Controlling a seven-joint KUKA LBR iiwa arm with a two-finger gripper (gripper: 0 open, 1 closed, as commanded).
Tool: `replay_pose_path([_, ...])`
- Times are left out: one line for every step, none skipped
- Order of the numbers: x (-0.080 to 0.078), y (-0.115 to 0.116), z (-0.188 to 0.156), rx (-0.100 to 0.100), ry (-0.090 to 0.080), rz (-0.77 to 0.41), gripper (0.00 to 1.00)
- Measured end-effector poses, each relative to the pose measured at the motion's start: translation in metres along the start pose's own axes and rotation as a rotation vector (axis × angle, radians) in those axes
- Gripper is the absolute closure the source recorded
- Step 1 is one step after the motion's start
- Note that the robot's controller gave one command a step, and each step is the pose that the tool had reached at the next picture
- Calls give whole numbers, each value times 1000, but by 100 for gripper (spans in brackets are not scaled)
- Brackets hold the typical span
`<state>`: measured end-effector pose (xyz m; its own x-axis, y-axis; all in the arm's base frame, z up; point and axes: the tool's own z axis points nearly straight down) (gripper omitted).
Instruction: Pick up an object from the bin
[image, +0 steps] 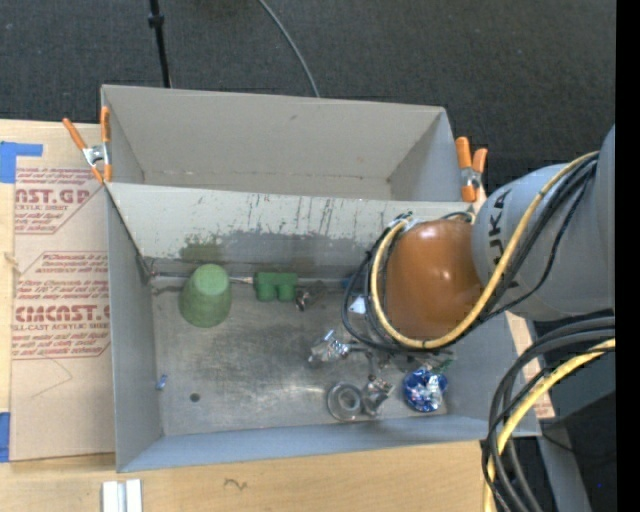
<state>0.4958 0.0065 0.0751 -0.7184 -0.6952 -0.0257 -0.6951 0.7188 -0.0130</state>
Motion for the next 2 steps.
replay_pose_path([6, 0, 0, -6, 20, 2, 100])
replay_pose_path([3, -16, -171, -11, 18, -275, 100])
